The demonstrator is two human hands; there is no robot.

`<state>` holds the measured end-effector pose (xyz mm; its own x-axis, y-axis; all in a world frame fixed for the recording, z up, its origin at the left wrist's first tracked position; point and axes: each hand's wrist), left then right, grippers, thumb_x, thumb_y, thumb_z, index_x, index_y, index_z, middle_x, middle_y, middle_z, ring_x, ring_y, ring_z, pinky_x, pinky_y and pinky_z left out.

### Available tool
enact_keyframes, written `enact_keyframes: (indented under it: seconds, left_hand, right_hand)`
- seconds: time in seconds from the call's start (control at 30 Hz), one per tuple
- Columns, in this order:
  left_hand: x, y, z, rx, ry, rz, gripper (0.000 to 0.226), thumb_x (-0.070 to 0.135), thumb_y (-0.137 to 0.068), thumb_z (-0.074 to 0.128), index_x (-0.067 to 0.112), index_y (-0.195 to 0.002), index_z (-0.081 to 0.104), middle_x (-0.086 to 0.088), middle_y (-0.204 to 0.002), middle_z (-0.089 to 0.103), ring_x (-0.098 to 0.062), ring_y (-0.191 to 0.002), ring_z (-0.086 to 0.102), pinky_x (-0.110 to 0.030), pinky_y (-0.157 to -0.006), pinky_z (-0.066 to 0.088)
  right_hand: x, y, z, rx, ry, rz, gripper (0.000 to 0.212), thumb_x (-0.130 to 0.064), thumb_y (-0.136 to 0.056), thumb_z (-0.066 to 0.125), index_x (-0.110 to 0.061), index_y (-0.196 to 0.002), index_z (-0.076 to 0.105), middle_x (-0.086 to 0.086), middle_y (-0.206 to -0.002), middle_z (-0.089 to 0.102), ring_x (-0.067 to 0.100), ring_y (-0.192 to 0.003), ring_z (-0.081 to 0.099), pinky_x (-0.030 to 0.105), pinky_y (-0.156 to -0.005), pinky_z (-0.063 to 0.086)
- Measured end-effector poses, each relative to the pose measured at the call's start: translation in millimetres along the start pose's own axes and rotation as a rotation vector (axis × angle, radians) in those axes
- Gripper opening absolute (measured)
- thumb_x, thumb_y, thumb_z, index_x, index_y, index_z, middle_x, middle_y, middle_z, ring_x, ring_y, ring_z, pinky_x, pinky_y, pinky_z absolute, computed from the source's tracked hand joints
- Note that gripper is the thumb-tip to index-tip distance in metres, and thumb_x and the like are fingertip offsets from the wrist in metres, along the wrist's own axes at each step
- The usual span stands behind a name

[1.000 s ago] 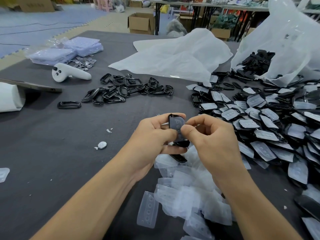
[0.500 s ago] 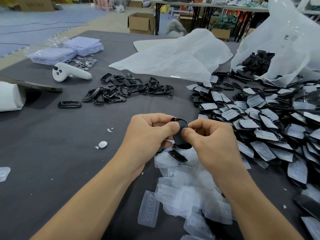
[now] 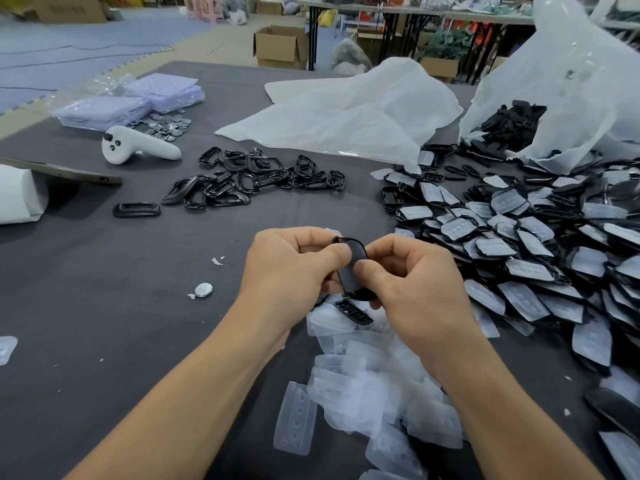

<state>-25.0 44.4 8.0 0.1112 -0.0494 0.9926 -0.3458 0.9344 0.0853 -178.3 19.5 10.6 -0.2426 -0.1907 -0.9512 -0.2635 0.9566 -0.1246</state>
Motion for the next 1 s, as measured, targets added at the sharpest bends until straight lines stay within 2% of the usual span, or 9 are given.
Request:
enact_keyframes:
  seconds: [0.17,0.33,0.47,0.57,0.67,0.77,0.83,0.97,1.0]
  left_hand:
    - [4.1,2.6,-3.3,-0.069,-0.196,0.123,0.018,0.007,-0.085,0.078,0.024,-0.085,0.083,-0.010,-0.072,0.077,-0.018,-0.054,0.062,-0.030,-0.058,0.055]
    - [5.5,0.6,-3.8,-0.033,-0.176,0.100,0.025,-0.002,-0.085,0.077,0.021,-0.078,0.084,-0.009,-0.071,0.077,-0.025,-0.057,0.065,-0.031,-0.058,0.059]
    - [5.8,2.8,-3.5,-0.067,-0.245,0.131,0.025,0.004,-0.087,0.076,0.026,-0.077,0.083,-0.007,-0.068,0.077,-0.021,-0.057,0.069,-0.032,-0.060,0.063]
    - [8.0,3.7,-6.2,-0.107,-0.296,0.154,0.017,0.010,-0.086,0.076,0.022,-0.076,0.082,-0.006,-0.063,0.074,-0.015,-0.050,0.066,-0.026,-0.052,0.054]
    - [8.4,1.5,-7.1,-0.061,-0.280,0.147,0.021,0.004,-0.086,0.077,0.020,-0.072,0.081,-0.009,-0.055,0.070,-0.013,-0.042,0.060,-0.021,-0.045,0.048]
    - [5.9,0.6,-3.5,0.051,-0.189,0.134,0.026,0.005,-0.087,0.077,0.024,-0.070,0.081,-0.010,-0.054,0.069,-0.016,-0.043,0.061,-0.023,-0.046,0.049]
    - [4.0,-0.1,-2.3,0.091,-0.118,0.111,0.023,0.009,-0.089,0.077,0.025,-0.074,0.081,-0.012,-0.060,0.073,-0.018,-0.048,0.065,-0.026,-0.051,0.054]
    - [3.6,0.1,-2.0,0.021,-0.112,0.113,0.005,0.024,-0.081,0.078,0.025,-0.085,0.081,-0.013,-0.070,0.076,-0.022,-0.058,0.069,-0.034,-0.062,0.058]
    - [4.0,0.2,-3.9,-0.017,-0.140,0.126,0.012,0.027,-0.077,0.077,0.026,-0.089,0.081,-0.012,-0.071,0.076,-0.021,-0.058,0.069,-0.034,-0.063,0.057]
  right_hand:
    - [3.4,-1.6,-4.0,-0.037,0.023,-0.014,0.019,-0.010,-0.089,0.074,-0.028,-0.082,0.075,-0.003,-0.067,0.075,0.008,-0.059,0.065,0.024,-0.056,0.050]
    - [4.4,-1.4,-0.4,0.010,0.080,-0.047,0.010,-0.026,-0.089,0.072,-0.029,-0.080,0.074,-0.001,-0.065,0.070,0.020,-0.058,0.060,0.043,-0.058,0.054]
    - [4.2,-0.8,-0.5,0.064,0.152,-0.084,0.018,-0.028,-0.094,0.072,-0.028,-0.076,0.074,-0.005,-0.062,0.069,0.010,-0.054,0.060,0.035,-0.055,0.051]
    - [3.2,0.7,-2.7,0.034,0.194,-0.126,0.020,-0.022,-0.096,0.071,-0.026,-0.076,0.073,-0.006,-0.064,0.071,0.014,-0.060,0.067,0.039,-0.059,0.057]
    - [2.5,1.3,-1.0,0.032,0.227,-0.173,0.020,-0.023,-0.097,0.067,-0.028,-0.079,0.072,-0.009,-0.061,0.066,0.009,-0.054,0.058,0.032,-0.053,0.052]
    - [2.0,-0.3,1.8,0.008,0.087,-0.105,0.018,-0.017,-0.096,0.064,-0.032,-0.090,0.073,-0.002,-0.065,0.069,0.021,-0.053,0.061,0.036,-0.050,0.051]
    - [0.5,-0.2,4.4,-0.008,-0.069,-0.041,0.021,-0.017,-0.088,0.070,-0.037,-0.094,0.072,-0.001,-0.068,0.073,0.019,-0.053,0.065,0.030,-0.050,0.051]
    - [-0.3,-1.2,2.6,0.009,-0.216,0.013,0.030,-0.002,-0.086,0.073,-0.032,-0.086,0.074,0.002,-0.066,0.072,0.017,-0.051,0.064,0.024,-0.049,0.050]
    - [-0.3,-1.9,0.7,0.009,-0.236,0.028,0.031,0.002,-0.087,0.073,-0.029,-0.084,0.075,0.002,-0.065,0.071,0.016,-0.050,0.063,0.023,-0.049,0.050]
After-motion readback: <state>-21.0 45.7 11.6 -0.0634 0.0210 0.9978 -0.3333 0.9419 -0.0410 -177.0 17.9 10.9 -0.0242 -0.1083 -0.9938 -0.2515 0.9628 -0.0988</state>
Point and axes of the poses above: each hand's wrist, its own y-axis away from the middle knuckle, its own z-axis out of the palm, x = y × z
